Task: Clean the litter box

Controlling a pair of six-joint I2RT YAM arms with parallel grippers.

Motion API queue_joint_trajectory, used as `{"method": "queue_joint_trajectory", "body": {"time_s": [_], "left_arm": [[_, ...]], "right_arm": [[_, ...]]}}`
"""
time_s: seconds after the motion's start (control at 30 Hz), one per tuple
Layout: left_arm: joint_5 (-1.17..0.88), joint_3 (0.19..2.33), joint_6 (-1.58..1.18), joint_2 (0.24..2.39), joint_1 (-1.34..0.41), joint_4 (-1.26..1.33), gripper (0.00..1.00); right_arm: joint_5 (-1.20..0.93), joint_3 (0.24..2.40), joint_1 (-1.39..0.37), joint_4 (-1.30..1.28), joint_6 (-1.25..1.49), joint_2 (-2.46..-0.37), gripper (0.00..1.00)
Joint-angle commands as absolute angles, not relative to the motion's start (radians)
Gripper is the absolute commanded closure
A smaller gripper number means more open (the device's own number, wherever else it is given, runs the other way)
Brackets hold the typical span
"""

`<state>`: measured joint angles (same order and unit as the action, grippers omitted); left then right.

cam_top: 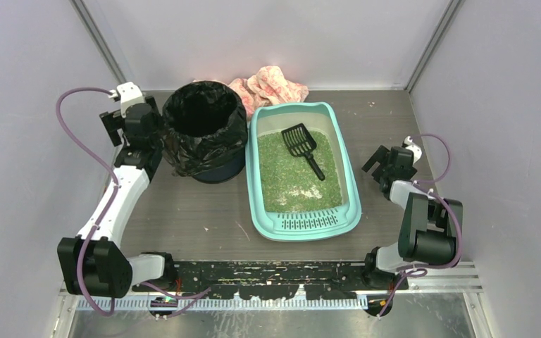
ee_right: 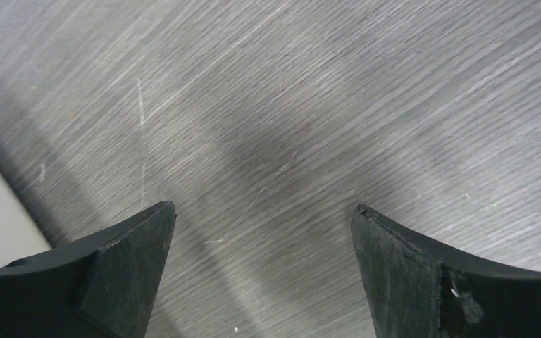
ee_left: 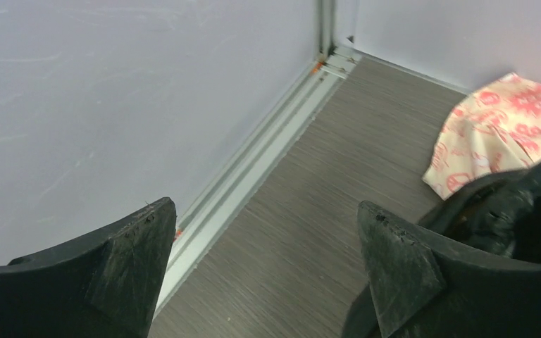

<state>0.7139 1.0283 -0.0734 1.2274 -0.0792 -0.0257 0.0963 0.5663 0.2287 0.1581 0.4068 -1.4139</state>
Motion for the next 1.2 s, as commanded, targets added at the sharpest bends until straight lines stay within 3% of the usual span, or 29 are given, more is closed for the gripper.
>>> {"method": "queue_joint_trajectory", "body": {"time_s": [0.0, 0.3, 0.43, 0.53, 0.67, 0.77, 1.1, 1.17], "left_arm": [[0.894, 1.063, -0.107, 1.200, -0.069, 0.063, 0.04], [0.986, 1.078, -0.120, 1.217, -0.032, 0.125, 0.07], [0.862, 0.905, -0.255, 1.210, 0.028, 0.124, 0.07], [0.798, 0.682, -0.266, 1.244, 0.032, 0.382, 0.14], [0.684, 0.572, -0.281, 1.318, 0.035, 0.435, 0.13], [0.516, 0.576, -0.199, 1.363, 0.035, 0.477, 0.07], [0.109, 0.669, -0.195, 1.570, 0.034, 0.611, 0.10], [0.101, 0.634, -0.235, 1.590, 0.034, 0.659, 0.01]], "right_arm": [[0.139, 0.600, 0.229, 0.275, 0.389, -1.481, 0.00], [0.176, 0.638, 0.229, 0.287, 0.401, -1.527, 0.00], [0.193, 0.603, 0.228, 0.369, 0.391, -1.496, 0.00], [0.182, 0.593, 0.228, 0.425, 0.382, -1.511, 0.00], [0.175, 0.598, 0.228, 0.464, 0.363, -1.544, 0.00], [0.195, 0.597, 0.228, 0.463, 0.368, -1.544, 0.00], [0.101, 0.641, 0.232, 0.433, 0.344, -1.584, 0.00], [0.108, 0.621, 0.233, 0.452, 0.342, -1.569, 0.00]]}}
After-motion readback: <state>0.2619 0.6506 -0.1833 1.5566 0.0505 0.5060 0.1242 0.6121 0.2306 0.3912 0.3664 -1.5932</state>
